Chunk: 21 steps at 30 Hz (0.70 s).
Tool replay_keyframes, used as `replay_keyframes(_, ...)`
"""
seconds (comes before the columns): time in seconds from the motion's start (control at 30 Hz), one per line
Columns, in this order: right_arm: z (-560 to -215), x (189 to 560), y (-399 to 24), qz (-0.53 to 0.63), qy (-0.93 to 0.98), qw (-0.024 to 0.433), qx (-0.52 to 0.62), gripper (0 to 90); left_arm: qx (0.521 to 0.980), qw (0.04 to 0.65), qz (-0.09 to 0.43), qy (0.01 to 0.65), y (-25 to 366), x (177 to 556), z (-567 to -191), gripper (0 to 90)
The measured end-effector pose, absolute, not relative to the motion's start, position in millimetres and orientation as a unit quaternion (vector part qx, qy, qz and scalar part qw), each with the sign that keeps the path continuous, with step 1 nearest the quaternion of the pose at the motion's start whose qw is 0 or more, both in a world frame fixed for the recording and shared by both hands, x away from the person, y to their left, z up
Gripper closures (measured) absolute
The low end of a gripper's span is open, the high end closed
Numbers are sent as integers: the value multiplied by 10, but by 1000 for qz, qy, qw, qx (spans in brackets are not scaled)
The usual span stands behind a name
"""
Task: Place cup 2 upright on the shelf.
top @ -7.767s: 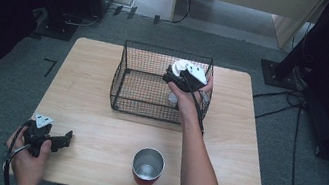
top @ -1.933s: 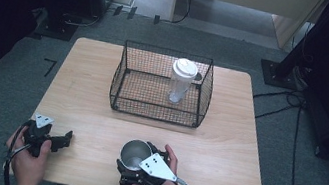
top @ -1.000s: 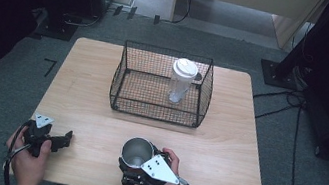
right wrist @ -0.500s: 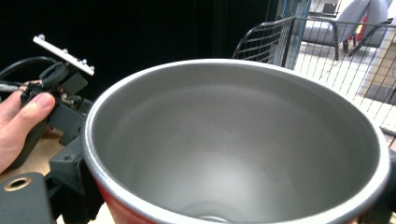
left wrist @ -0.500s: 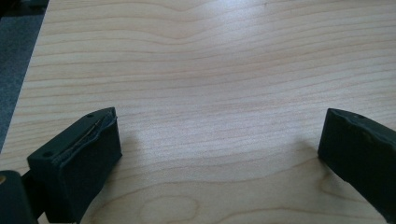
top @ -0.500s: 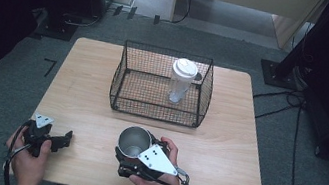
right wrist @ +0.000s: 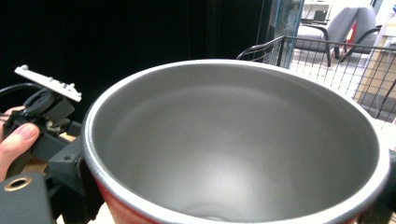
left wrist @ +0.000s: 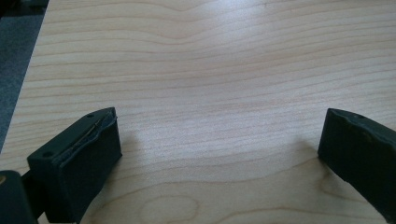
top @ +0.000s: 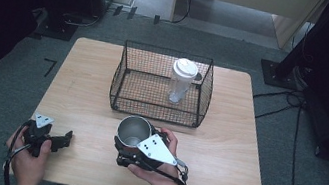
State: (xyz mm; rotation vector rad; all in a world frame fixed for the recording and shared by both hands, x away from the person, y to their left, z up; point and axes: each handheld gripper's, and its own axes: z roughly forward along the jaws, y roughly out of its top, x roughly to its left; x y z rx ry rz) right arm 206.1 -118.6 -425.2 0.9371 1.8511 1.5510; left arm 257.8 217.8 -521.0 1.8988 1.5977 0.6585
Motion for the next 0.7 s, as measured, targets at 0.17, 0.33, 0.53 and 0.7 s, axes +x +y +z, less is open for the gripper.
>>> replay_keyframes(0.17, -4176, 2143, -1181, 577, 681, 284, 350, 74, 710, 283, 246, 597, 2179, 2578, -5209, 0)
replay_keyframes(0.33, -4128, 2238, -1164, 568, 683, 295, 351, 74, 709, 283, 246, 597, 2178, 2578, -5209, 0)
replay_keyframes(0.53, -4045, 2349, -1153, 572, 674, 300, 359, 74, 710, 283, 246, 597, 2178, 2578, -5209, 0)
replay_keyframes(0.7, -3992, 2414, -1140, 576, 669, 301, 360, 74, 710, 283, 245, 597, 2178, 2578, -5209, 0)
